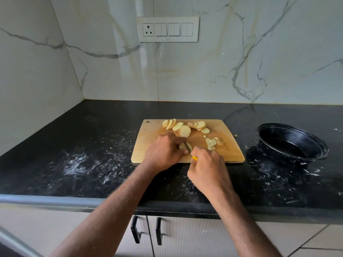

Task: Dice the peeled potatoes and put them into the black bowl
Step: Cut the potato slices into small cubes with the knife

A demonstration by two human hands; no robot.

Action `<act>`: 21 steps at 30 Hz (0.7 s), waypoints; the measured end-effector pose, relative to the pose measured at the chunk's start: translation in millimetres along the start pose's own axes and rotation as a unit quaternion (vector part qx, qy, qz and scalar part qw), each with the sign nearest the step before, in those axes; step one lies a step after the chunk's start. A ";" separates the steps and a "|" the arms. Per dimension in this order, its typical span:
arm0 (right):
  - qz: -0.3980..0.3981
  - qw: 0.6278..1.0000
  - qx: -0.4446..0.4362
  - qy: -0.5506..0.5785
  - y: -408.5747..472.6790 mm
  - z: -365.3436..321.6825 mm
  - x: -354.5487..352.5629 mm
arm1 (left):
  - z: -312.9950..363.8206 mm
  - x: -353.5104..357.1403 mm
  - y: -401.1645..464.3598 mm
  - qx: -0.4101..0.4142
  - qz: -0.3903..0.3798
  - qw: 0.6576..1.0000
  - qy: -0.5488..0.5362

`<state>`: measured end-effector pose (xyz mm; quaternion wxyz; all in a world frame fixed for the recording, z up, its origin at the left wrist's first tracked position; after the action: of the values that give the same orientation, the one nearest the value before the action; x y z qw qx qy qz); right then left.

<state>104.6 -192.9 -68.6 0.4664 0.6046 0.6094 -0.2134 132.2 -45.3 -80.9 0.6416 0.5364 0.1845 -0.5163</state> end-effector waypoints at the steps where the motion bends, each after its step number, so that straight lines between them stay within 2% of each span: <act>1: -0.001 1.000 0.003 0.000 -3.9 2.4 -0.7 | 0.7 0.9 0.1 0.004 -0.007 1.000 0.011; 12: -0.005 1.000 0.005 -0.010 -36.5 27.5 -28.1 | 3.1 3.8 -2.6 0.000 -0.027 0.999 0.025; 17: 0.060 0.997 0.023 0.046 -33.5 34.5 -46.1 | 1.2 -4.3 -3.4 -0.019 0.013 0.999 -0.022; 21: 0.073 0.996 0.006 0.048 -21.6 15.1 -35.5 | -5.1 -9.4 -6.5 -0.041 0.041 0.996 -0.064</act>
<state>83.2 -228.2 -53.0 0.4474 0.6595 0.5842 -0.1536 124.5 -35.8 -78.5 0.6940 0.4828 0.1415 -0.5150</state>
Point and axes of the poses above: each hand's wrist, its own y-axis towards the middle knuckle, its own x-axis out of the palm, z = x × y, the point moved 8 cm from there along y, towards the middle knuckle, and after that the axes turned 12 degrees about x, right-handed, at the moved point
